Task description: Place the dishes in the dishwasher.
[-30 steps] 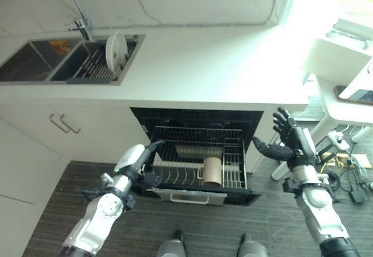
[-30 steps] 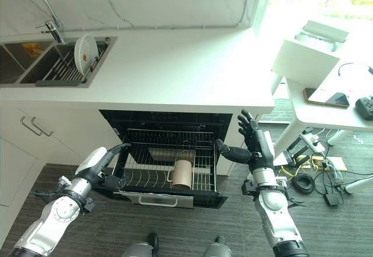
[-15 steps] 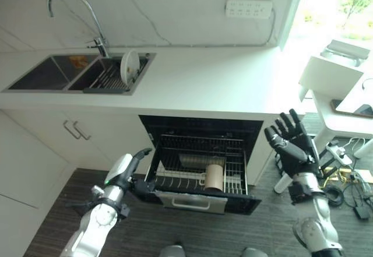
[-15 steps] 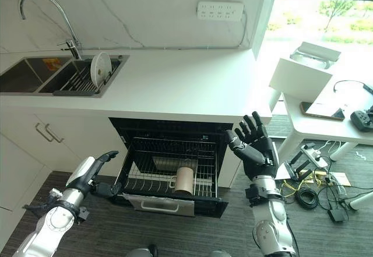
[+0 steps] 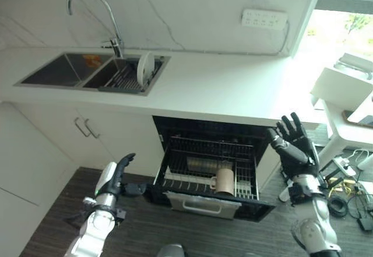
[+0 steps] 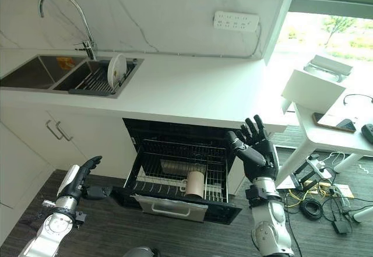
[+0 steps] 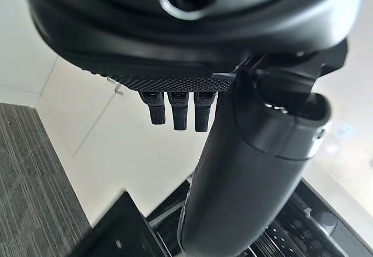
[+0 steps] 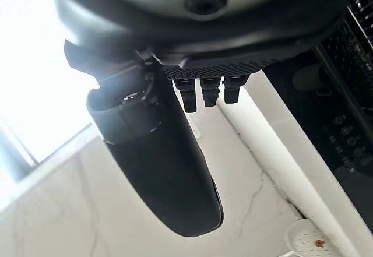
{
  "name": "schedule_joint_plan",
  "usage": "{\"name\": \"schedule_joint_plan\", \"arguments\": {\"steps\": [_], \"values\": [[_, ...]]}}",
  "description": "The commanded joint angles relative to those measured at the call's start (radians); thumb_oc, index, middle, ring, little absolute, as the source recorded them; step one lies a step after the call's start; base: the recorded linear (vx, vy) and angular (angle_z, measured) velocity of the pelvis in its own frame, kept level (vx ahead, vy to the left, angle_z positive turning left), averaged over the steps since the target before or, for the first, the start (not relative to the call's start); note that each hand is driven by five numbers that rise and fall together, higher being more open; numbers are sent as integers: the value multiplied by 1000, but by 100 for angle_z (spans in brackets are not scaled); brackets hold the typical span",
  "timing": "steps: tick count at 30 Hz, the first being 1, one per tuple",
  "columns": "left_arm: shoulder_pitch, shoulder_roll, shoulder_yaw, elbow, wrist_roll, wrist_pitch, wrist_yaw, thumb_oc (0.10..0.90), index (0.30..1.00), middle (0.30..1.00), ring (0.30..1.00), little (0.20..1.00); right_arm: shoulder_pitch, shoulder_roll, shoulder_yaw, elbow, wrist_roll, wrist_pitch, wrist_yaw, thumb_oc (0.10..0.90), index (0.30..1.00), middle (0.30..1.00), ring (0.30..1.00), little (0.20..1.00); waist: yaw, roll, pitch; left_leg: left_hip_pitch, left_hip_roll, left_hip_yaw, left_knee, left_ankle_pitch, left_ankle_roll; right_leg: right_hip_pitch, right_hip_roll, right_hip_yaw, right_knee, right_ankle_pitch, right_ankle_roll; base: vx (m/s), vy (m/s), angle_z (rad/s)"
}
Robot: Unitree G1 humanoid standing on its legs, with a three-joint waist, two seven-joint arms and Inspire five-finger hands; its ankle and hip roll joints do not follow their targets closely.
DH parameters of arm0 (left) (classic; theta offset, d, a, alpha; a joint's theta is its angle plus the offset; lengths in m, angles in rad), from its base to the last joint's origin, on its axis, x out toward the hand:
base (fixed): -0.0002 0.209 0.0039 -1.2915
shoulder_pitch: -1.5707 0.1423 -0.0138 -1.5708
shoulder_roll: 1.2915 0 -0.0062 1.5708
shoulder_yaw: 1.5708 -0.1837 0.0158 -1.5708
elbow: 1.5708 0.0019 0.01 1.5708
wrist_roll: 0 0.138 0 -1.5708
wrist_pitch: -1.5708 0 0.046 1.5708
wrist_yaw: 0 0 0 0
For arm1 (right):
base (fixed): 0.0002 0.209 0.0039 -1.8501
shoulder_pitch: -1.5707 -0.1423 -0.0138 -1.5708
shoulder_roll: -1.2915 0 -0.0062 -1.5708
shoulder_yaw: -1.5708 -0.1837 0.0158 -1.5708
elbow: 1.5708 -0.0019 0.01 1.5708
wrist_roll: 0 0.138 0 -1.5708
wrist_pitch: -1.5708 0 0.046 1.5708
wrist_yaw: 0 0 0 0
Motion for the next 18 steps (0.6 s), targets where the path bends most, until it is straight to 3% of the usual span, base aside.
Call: {"name": "schedule_joint_plan", "arguments": {"steps": [1,3,5,7,10,11,13,16,18], "values": [[-74,43,124,-80,-17,-22,66,800,900,900,900,900,-54,-28,-84,-116,-23,-103,8,800,900,900,900,900,10,14,-28,100,20,-52,-115,-108,12,-23,-3,-19,61,-61,110,-12,208,-7],[-55,37,141,-82,-16,-7,76,800,900,900,900,900,-49,-18,-83,-116,-29,-101,15,800,900,900,900,900,19,20,-28,98,22,-37,-115,-106,17,-11,-1,-59,61,-59,107,-22,181,-16],[-35,31,160,-81,-35,21,101,800,900,900,900,900,-50,-17,-72,-119,-34,-89,19,800,900,900,900,900,16,31,-27,96,27,-21,-115,-107,30,7,50,-95,61,-71,85,-23,175,-35],[-24,3,164,-30,-95,27,149,800,900,900,900,900,-38,-38,-62,-111,-26,-106,29,800,900,900,900,900,-10,38,-15,101,6,-38,-115,-117,46,28,201,-82,61,-118,16,30,131,-28],[5,-25,181,17,-127,6,176,800,900,900,900,900,-46,-62,-68,-96,3,-112,57,800,900,900,900,900,-5,35,-12,86,-11,-37,-115,-100,38,20,265,-110,61,-119,-13,12,9,26],[21,-36,185,51,-150,-26,185,800,900,900,900,900,-46,-76,-70,-94,17,-116,68,800,900,900,900,900,-7,34,-4,86,-23,-48,-115,-95,34,19,292,-86,61,-134,-26,42,-27,-3],[39,-59,191,102,-193,-56,177,800,900,900,900,900,-36,-84,-88,-85,30,-115,103,800,900,900,900,900,-17,27,2,93,-39,-58,-115,-87,31,16,306,-39,61,-153,-38,102,-75,-19],[53,-100,187,160,-211,-74,141,800,900,900,900,900,-47,-93,-100,-75,52,-90,117,800,900,900,900,900,-3,13,8,120,-46,-35,-115,-73,19,21,283,-67,61,-168,-51,123,-99,-1],[62,-131,156,206,-216,-110,149,800,900,900,900,900,-62,-106,-95,-77,50,-86,126,800,900,900,900,900,7,-19,27,154,-76,-8,-115,-45,12,18,246,-48,61,-169,-62,68,-76,0]]}}
